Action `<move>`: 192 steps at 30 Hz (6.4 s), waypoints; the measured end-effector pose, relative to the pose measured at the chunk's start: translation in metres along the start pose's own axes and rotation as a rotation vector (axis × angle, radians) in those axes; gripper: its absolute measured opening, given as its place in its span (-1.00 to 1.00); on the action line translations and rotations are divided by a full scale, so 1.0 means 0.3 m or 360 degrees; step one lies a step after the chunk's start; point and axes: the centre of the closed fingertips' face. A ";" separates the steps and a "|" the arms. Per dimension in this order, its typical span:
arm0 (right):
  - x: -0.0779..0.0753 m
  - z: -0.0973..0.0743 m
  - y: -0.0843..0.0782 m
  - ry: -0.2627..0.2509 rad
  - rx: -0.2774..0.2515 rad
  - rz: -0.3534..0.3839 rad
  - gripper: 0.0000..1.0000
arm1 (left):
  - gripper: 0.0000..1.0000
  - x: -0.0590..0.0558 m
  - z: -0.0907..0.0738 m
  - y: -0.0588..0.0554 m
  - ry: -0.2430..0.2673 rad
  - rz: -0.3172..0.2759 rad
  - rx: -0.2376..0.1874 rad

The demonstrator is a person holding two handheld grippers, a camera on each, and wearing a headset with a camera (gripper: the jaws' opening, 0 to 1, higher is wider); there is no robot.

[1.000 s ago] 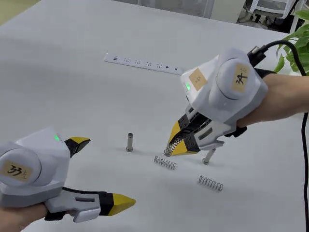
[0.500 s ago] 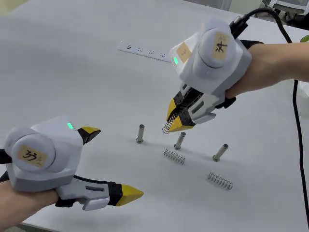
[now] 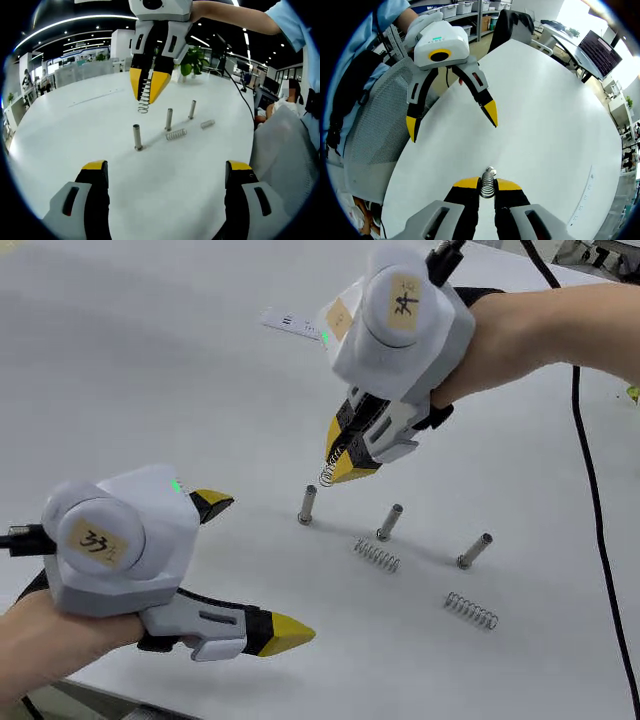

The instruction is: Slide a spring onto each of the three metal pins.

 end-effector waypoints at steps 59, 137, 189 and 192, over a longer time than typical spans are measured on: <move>-0.023 0.142 -0.045 0.0104 0.0229 -0.0101 -0.85 | 0.80 0.020 -0.024 -0.059 0.0027 -0.0125 -0.0010; 0.043 0.170 -0.093 -0.0105 -0.0207 0.0356 0.98 | 0.78 0.040 -0.038 -0.005 0.0059 -0.0084 -0.0045; 0.467 -0.129 -0.494 -0.0662 -0.0529 0.1160 0.98 | 0.70 -0.018 0.084 0.124 -0.0167 0.0185 0.0015; 0.508 -0.138 -0.521 -0.0684 -0.0530 0.1209 0.98 | 0.70 -0.021 0.091 0.123 -0.0178 0.0194 0.0025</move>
Point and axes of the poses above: the centre of the closed fingertips' face, and the gripper's own axes: z roughly forward along the fingers, x roughly to its left, y roughly out of its top
